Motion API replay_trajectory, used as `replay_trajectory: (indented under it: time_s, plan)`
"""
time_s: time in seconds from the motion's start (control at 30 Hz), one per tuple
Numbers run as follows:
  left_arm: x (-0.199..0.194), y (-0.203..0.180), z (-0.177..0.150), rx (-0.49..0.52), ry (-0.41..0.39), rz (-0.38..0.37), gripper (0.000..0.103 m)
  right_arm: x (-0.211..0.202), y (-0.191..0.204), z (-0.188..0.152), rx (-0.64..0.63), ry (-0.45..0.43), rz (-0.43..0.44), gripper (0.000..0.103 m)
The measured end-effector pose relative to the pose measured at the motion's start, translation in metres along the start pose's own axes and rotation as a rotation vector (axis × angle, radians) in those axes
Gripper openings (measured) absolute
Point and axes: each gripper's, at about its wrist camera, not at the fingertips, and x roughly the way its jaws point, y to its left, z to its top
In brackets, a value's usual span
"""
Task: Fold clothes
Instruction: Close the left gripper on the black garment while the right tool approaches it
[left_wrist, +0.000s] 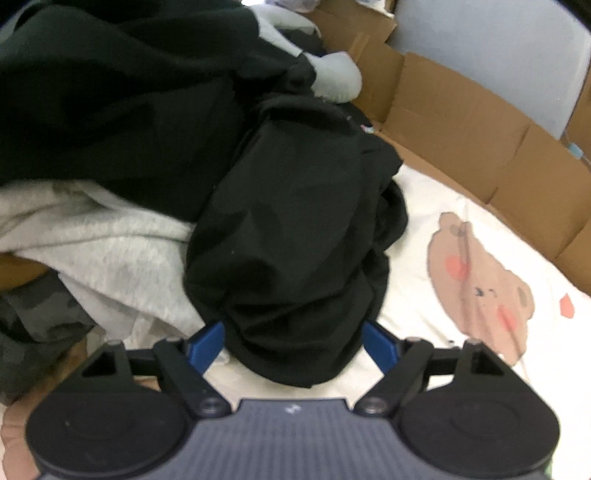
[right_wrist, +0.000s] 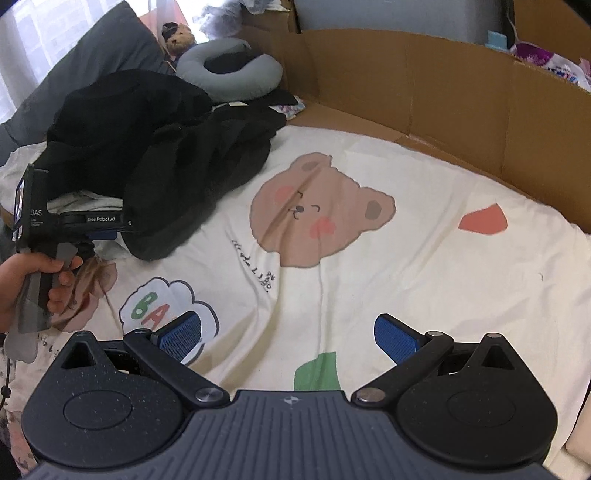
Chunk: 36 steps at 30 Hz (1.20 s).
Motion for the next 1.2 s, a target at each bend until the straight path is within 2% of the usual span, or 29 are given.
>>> replay_trajectory:
  time_s: [0.17, 0.27, 0.33, 0.37, 0.43, 0.47, 0.63, 0.8, 1.0, 1.2]
  plan:
    - [0.014, 0.009, -0.008, -0.042, 0.027, 0.003, 0.083, 0.005, -0.002, -0.002, 0.014, 0.022, -0.006, 0.103]
    - [0.020, 0.011, -0.012, -0.051, 0.022, -0.005, 0.074, 0.007, -0.002, -0.004, 0.004, 0.025, -0.007, 0.103]
    - [0.023, 0.012, -0.012, -0.065, 0.021, -0.028, 0.049, 0.007, -0.002, -0.005, 0.002, 0.027, -0.008, 0.103]
    - [0.025, 0.012, -0.012, -0.071, 0.021, -0.038, 0.042, 0.007, -0.002, -0.006, 0.003, 0.029, -0.009, 0.103]
    - [0.024, 0.011, -0.012, -0.075, 0.015, -0.050, 0.009, 0.008, -0.003, -0.006, 0.006, 0.032, -0.010, 0.103]
    - [0.023, 0.010, -0.012, -0.074, 0.009, -0.056, 0.006, 0.008, -0.004, -0.006, 0.008, 0.033, -0.010, 0.103]
    - [0.005, 0.001, -0.016, -0.045, -0.031, -0.122, 0.003, 0.008, -0.007, -0.008, 0.019, 0.033, -0.010, 0.103]
    - [-0.015, -0.015, -0.024, -0.015, -0.038, -0.202, 0.003, 0.008, -0.009, -0.008, 0.029, 0.032, -0.003, 0.103]
    - [-0.039, -0.043, -0.037, 0.022, -0.028, -0.311, 0.002, 0.006, -0.009, -0.007, 0.044, 0.027, 0.012, 0.103]
    - [-0.056, -0.071, -0.053, 0.058, 0.018, -0.430, 0.002, 0.005, -0.008, -0.006, 0.059, 0.020, 0.031, 0.103]
